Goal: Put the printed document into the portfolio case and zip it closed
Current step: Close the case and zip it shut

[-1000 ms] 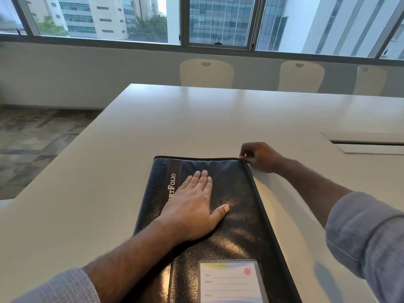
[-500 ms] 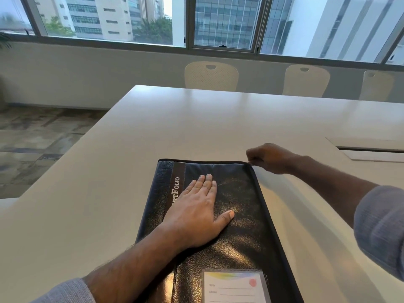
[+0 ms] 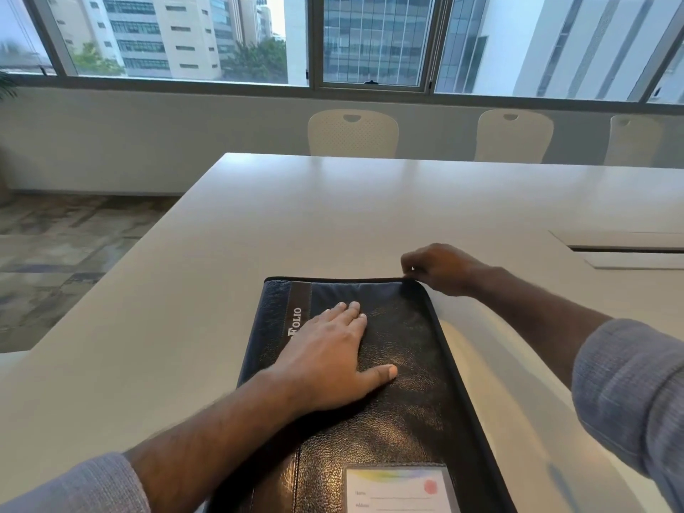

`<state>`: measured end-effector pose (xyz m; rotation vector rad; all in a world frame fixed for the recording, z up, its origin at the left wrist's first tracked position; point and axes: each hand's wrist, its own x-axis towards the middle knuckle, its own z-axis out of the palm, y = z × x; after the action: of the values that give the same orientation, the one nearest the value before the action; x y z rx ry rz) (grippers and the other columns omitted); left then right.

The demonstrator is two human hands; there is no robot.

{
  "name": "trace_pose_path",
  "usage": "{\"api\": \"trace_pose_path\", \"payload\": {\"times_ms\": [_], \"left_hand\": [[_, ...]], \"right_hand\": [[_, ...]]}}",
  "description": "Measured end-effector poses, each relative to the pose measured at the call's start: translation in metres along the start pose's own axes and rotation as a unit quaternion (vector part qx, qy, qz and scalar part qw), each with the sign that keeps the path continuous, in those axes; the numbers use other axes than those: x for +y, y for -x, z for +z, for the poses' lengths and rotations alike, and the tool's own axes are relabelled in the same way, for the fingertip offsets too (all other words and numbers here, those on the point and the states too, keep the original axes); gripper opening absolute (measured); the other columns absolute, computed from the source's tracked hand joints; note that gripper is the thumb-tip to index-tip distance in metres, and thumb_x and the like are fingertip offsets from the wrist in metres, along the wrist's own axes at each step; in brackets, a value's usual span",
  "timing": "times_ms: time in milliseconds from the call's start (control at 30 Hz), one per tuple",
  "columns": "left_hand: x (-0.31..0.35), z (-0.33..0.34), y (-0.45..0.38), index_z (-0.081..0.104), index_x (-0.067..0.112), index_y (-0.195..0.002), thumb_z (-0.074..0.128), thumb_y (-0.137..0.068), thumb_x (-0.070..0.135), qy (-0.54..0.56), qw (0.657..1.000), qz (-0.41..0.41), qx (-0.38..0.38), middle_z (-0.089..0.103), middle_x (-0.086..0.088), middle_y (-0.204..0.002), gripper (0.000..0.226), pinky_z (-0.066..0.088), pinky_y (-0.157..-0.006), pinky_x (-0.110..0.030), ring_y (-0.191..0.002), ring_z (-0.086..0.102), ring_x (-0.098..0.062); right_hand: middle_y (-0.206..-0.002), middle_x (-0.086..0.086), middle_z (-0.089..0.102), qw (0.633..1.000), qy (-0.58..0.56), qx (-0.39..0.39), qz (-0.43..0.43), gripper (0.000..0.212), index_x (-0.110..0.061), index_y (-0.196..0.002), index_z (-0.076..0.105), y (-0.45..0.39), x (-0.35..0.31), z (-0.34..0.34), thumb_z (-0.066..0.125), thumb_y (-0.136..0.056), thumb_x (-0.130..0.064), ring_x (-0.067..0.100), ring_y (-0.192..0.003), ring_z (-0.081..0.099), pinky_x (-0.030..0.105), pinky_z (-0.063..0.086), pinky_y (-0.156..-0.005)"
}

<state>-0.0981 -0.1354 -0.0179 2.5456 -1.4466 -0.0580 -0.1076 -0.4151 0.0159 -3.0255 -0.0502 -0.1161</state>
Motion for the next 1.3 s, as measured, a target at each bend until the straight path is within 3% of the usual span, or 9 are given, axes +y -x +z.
{"api": "trace_pose_path", "payload": {"times_ms": [67, 133, 267, 400, 667, 800, 933, 1100, 1300], "left_hand": [[-0.005, -0.012, -0.013, 0.046, 0.025, -0.140, 0.034, -0.073, 0.085, -0.011, 0.999, 0.007, 0.032, 0.047, 0.002, -0.147, 0.091, 0.028, -0.112, -0.035, -0.134, 0.041, -0.017], [-0.013, -0.022, -0.031, 0.051, 0.024, -0.130, 0.039, -0.075, 0.081, -0.019, 0.998, 0.002, 0.067, 0.057, 0.002, -0.131, 0.081, 0.038, -0.103, -0.038, -0.119, 0.050, -0.017], [-0.028, -0.023, -0.067, 0.043, 0.018, -0.139, 0.041, -0.079, 0.080, -0.017, 0.996, -0.065, 0.057, 0.051, -0.006, -0.137, 0.086, 0.037, -0.105, -0.043, -0.124, 0.048, -0.025], [-0.037, -0.009, -0.080, 0.053, 0.020, -0.124, 0.033, -0.074, 0.086, -0.003, 0.993, -0.102, 0.052, 0.053, -0.005, -0.122, 0.086, 0.038, -0.101, -0.043, -0.113, 0.048, -0.025], [-0.039, -0.006, -0.086, 0.051, 0.023, -0.119, 0.036, -0.065, 0.092, 0.053, 0.992, -0.080, 0.079, 0.051, 0.000, -0.118, 0.089, 0.035, -0.101, -0.040, -0.109, 0.043, -0.018], [-0.038, -0.005, -0.086, 0.052, 0.023, -0.119, 0.039, -0.065, 0.091, 0.062, 0.992, -0.072, 0.078, 0.052, 0.000, -0.118, 0.088, 0.035, -0.101, -0.039, -0.110, 0.044, -0.018], [-0.038, -0.004, -0.087, 0.054, 0.022, -0.120, 0.042, -0.064, 0.090, 0.073, 0.992, -0.069, 0.079, 0.054, 0.001, -0.118, 0.089, 0.036, -0.101, -0.038, -0.111, 0.044, -0.018], [-0.032, -0.003, -0.092, 0.057, 0.022, -0.119, 0.047, -0.063, 0.088, 0.080, 0.992, -0.068, 0.065, 0.056, 0.000, -0.117, 0.086, 0.038, -0.099, -0.040, -0.113, 0.047, -0.021], [-0.032, -0.008, -0.107, 0.070, 0.023, -0.104, 0.051, -0.080, 0.064, 0.150, 0.972, -0.161, 0.086, 0.070, 0.000, -0.107, 0.050, 0.046, -0.087, -0.036, -0.099, 0.060, -0.020]], "right_hand": [[-0.091, 0.003, 0.068, 1.000, 0.022, -0.006, -0.017, 0.009, -0.018, -0.092, 0.067, -0.004, -0.004, -0.007, 0.058, -0.093, -0.020, 0.021, -0.081, 0.056, 0.034, 0.046, -0.071], [-0.099, 0.002, 0.070, 0.999, 0.030, -0.010, -0.031, 0.014, -0.019, -0.100, 0.070, -0.006, -0.008, -0.011, 0.058, -0.093, -0.019, 0.020, -0.087, 0.059, 0.035, 0.049, -0.078], [-0.103, 0.001, 0.071, 0.998, 0.031, -0.018, -0.047, 0.021, -0.018, -0.103, 0.072, -0.004, -0.012, -0.011, 0.057, -0.092, -0.009, 0.020, -0.092, 0.062, 0.039, 0.053, -0.081], [-0.098, 0.001, 0.070, 0.998, 0.035, -0.010, -0.041, 0.017, -0.016, -0.096, 0.073, 0.003, 0.000, -0.008, 0.056, -0.093, -0.012, 0.021, -0.089, 0.062, 0.037, 0.051, -0.079], [-0.093, 0.002, 0.073, 0.996, 0.025, 0.065, -0.060, 0.017, -0.014, -0.090, 0.073, 0.002, 0.004, -0.004, 0.057, -0.093, -0.016, 0.022, -0.080, 0.064, 0.034, 0.052, -0.068], [-0.095, -0.001, 0.073, 0.995, 0.041, 0.067, -0.069, 0.016, -0.018, -0.090, 0.073, -0.009, -0.004, -0.002, 0.058, -0.090, -0.016, 0.020, -0.081, 0.066, 0.026, 0.045, -0.066], [-0.095, 0.000, 0.074, 0.994, 0.047, 0.064, -0.074, 0.016, -0.019, -0.092, 0.074, -0.017, -0.016, -0.003, 0.059, -0.089, -0.021, 0.021, -0.083, 0.066, 0.032, 0.051, -0.069], [-0.097, -0.002, 0.072, 0.992, 0.067, 0.028, -0.103, 0.017, -0.019, -0.095, 0.073, -0.034, -0.043, -0.005, 0.057, -0.092, -0.023, 0.019, -0.084, 0.065, 0.030, 0.047, -0.067], [-0.099, -0.003, 0.073, 0.995, 0.039, 0.039, -0.086, 0.018, -0.025, -0.101, 0.074, -0.037, -0.053, -0.007, 0.060, -0.089, -0.023, 0.018, -0.089, 0.065, 0.034, 0.051, -0.072]]}}
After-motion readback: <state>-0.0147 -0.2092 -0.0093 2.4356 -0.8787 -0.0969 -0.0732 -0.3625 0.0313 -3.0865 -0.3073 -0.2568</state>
